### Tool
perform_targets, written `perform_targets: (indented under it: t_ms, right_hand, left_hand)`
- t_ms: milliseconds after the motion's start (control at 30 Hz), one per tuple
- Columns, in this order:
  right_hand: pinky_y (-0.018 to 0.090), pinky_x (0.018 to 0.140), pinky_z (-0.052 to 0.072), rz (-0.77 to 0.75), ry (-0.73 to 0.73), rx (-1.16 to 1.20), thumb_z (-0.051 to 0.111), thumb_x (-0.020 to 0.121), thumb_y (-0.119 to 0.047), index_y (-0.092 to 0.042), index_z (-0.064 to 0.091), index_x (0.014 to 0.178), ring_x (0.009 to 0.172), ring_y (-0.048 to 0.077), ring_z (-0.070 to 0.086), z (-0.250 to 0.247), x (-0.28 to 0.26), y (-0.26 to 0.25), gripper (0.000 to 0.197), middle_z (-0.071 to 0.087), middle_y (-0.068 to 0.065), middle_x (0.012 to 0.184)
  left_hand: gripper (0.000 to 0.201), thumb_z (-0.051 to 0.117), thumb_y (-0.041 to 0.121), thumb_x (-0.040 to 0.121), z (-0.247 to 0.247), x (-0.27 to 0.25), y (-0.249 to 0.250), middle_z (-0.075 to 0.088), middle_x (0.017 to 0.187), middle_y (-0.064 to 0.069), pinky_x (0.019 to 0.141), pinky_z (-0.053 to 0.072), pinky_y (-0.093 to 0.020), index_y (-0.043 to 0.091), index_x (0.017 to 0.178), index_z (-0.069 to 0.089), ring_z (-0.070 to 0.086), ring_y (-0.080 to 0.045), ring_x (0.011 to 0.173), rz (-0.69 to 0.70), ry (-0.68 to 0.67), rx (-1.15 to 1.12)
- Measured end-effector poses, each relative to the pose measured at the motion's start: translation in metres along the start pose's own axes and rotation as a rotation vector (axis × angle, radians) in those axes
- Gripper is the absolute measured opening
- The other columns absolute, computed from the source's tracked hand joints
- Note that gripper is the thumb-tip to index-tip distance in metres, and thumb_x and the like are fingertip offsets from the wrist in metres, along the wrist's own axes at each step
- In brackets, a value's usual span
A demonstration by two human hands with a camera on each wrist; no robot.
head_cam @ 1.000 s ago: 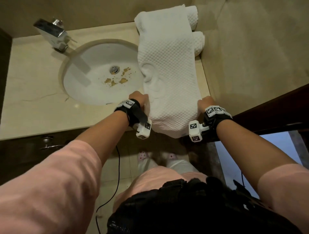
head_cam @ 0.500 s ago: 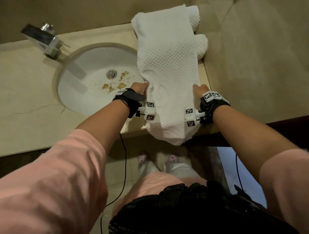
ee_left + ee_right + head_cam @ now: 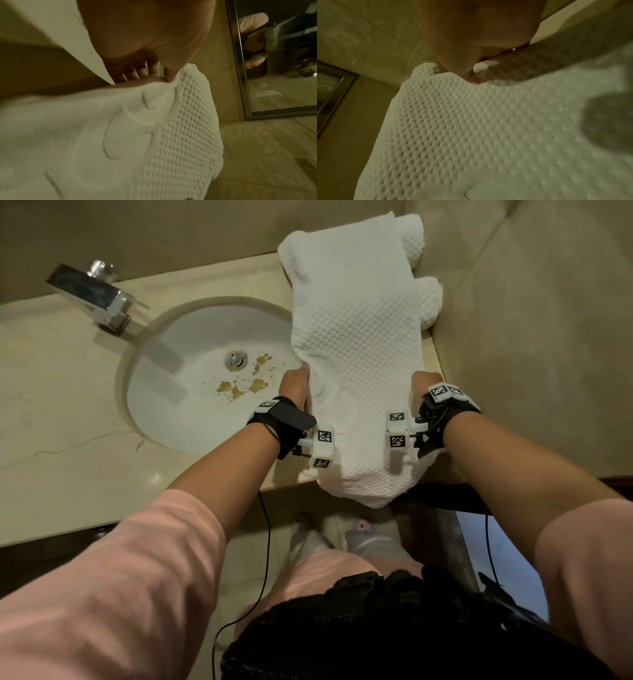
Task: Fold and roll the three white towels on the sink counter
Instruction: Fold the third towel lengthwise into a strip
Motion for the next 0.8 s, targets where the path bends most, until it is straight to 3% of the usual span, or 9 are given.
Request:
perform_targets:
  t_ms: [67, 133, 200, 367, 433, 500, 567, 633, 800]
  right_hand:
    - [0.036, 0.082, 0.041, 0.012, 0.016, 0.257, 0.046, 0.095, -0.027, -0.001, 0.049, 0.127, 0.107, 0.035, 0.056, -0.005, 0.001, -0.005, 0.041, 0.054, 0.019, 0.127]
    - [0.036, 0.095, 0.038, 0.04, 0.061, 0.39, 0.033, 0.101, -0.032, -0.002, 0.044, 0.135, 0.122, 0.034, 0.048, -0.012, 0.008, -0.007, 0.048, 0.047, 0.018, 0.138]
    - [0.038, 0.097, 0.038, 0.005, 0.059, 0.276, 0.033, 0.102, -0.022, 0.002, 0.04, 0.136, 0.122, 0.036, 0.047, -0.012, 0.014, -0.012, 0.042, 0.045, 0.024, 0.137]
    - [0.045, 0.097, 0.04, 0.035, 0.068, 0.327, 0.034, 0.098, -0.005, -0.003, 0.02, 0.146, 0.122, 0.04, 0.048, -0.013, 0.02, -0.004, 0.051, 0.041, 0.027, 0.138]
    - [0.042, 0.096, 0.041, 0.014, 0.09, 0.53, 0.026, 0.101, -0.013, 0.002, 0.033, 0.14, 0.115, 0.037, 0.053, -0.012, 0.023, -0.004, 0.042, 0.05, 0.024, 0.129]
    - [0.035, 0.072, 0.044, -0.002, 0.173, 0.838, 0.028, 0.099, -0.025, -0.008, 0.05, 0.114, 0.078, 0.029, 0.055, -0.008, 0.023, 0.0, 0.031, 0.058, 0.01, 0.09]
    - [0.023, 0.046, 0.037, 0.013, 0.215, 0.98, 0.033, 0.095, -0.03, -0.023, 0.049, 0.1, 0.057, 0.017, 0.041, -0.005, 0.019, 0.005, 0.018, 0.046, -0.002, 0.071]
    - [0.015, 0.032, 0.027, -0.012, 0.184, 1.025, 0.036, 0.095, -0.03, -0.027, 0.049, 0.093, 0.052, 0.014, 0.035, -0.003, 0.011, 0.002, 0.013, 0.043, -0.003, 0.068]
    - [0.026, 0.057, 0.044, -0.084, 0.147, 1.123, 0.051, 0.092, -0.026, -0.023, 0.054, 0.092, 0.066, 0.014, 0.049, -0.004, 0.004, 0.0, 0.005, 0.054, -0.002, 0.076]
  left_hand:
    - [0.037, 0.043, 0.031, 0.098, -0.004, -0.002, 0.006, 0.059, 0.079, -0.015, 0.077, 0.04, -0.034, 0.009, 0.072, 0.058, 0.056, -0.031, 0.087, 0.024, 0.021, 0.046]
    - [0.036, 0.034, 0.024, 0.102, -0.01, -0.002, 0.009, 0.061, 0.11, -0.022, 0.078, 0.034, -0.027, 0.001, 0.107, 0.062, 0.055, -0.034, 0.106, 0.043, 0.066, 0.122]
    - [0.04, 0.028, 0.019, 0.105, -0.015, -0.003, 0.012, 0.048, 0.139, -0.018, 0.083, 0.037, -0.025, 0.002, 0.136, 0.046, 0.047, -0.03, 0.127, 0.058, 0.134, 0.182]
    - [0.047, 0.027, 0.027, 0.104, -0.009, -0.01, 0.014, 0.048, 0.138, -0.022, 0.1, 0.044, -0.037, -0.002, 0.137, 0.044, 0.05, -0.035, 0.125, 0.027, 0.1, 0.126]
    - [0.056, 0.027, 0.042, 0.102, -0.008, -0.009, 0.011, 0.055, 0.131, -0.019, 0.1, 0.045, -0.04, 0.001, 0.132, 0.05, 0.055, -0.033, 0.116, 0.006, 0.111, 0.035]
    - [0.054, 0.035, 0.052, 0.098, -0.01, -0.012, 0.013, 0.06, 0.107, -0.008, 0.09, 0.046, -0.032, 0.005, 0.116, 0.055, 0.057, -0.024, 0.094, 0.037, 0.132, 0.021]
    - [0.032, 0.05, 0.042, 0.095, -0.011, -0.015, 0.01, 0.051, 0.094, -0.002, 0.079, 0.042, -0.029, 0.013, 0.107, 0.046, 0.051, -0.018, 0.084, 0.079, 0.16, 0.04]
    - [0.027, 0.053, 0.027, 0.095, -0.011, -0.021, 0.006, 0.048, 0.102, -0.004, 0.083, 0.043, -0.031, 0.017, 0.109, 0.032, 0.051, -0.021, 0.092, 0.1, 0.173, 0.057]
    - [0.026, 0.042, 0.021, 0.1, -0.015, -0.028, 0.013, 0.052, 0.127, -0.015, 0.089, 0.039, -0.031, 0.007, 0.122, 0.04, 0.051, -0.03, 0.117, 0.108, 0.208, 0.2]
Point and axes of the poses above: each hand's wrist, its own x-axis towards the middle knuckle, its own z-axis out of the palm, y = z × x, the point moved 9 cm from there along x, towards the middle knuckle
